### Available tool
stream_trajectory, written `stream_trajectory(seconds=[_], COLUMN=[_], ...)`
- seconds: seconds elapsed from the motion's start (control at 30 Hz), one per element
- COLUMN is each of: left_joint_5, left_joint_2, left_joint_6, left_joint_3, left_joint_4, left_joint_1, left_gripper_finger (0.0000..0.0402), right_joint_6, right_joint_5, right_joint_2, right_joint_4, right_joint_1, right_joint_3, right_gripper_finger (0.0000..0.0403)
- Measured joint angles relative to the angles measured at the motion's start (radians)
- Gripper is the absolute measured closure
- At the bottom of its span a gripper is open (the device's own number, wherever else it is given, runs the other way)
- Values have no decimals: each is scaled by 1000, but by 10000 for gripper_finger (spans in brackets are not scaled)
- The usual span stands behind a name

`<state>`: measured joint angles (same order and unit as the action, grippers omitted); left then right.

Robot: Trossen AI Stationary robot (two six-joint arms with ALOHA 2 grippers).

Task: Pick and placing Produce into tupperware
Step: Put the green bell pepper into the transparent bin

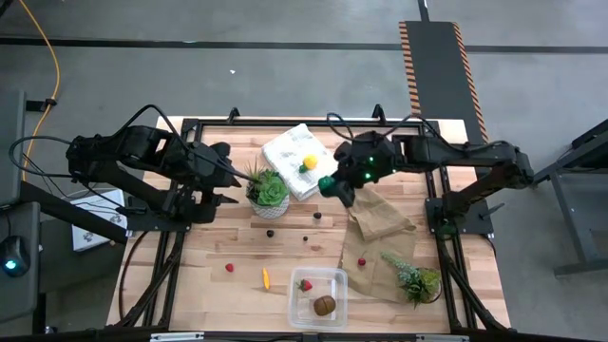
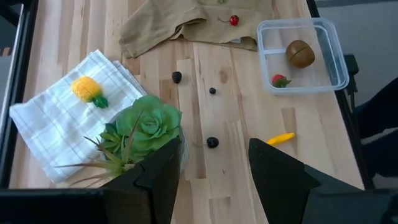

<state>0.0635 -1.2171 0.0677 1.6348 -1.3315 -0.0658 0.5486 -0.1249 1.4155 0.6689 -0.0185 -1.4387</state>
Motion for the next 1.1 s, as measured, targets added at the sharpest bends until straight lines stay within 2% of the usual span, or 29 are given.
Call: stream_trajectory(seconds=[0.3,0.53,0.73,1.1], left_joint_5=[-3,-3,-4,-34], left_joint_2=[0,0,0,0], left_joint_6=[87,294,435,538], left_joint_3=[0,0,0,0], left_joint_4=[0,0,0,0], left_joint_1=[0,0,0,0], left_gripper_finger=[222,222,222,222], right_joint_6=[-86,-113,-112,-29], right_joint_5=[-10,0,9,10], right_joint_2=[0,9,71,195], right_joint_4=[0,-12,-64,-62], right_joint_1=[110,209,280,369], right_joint_3=[0,0,0,0], right_gripper_finger=[196,196,196,196])
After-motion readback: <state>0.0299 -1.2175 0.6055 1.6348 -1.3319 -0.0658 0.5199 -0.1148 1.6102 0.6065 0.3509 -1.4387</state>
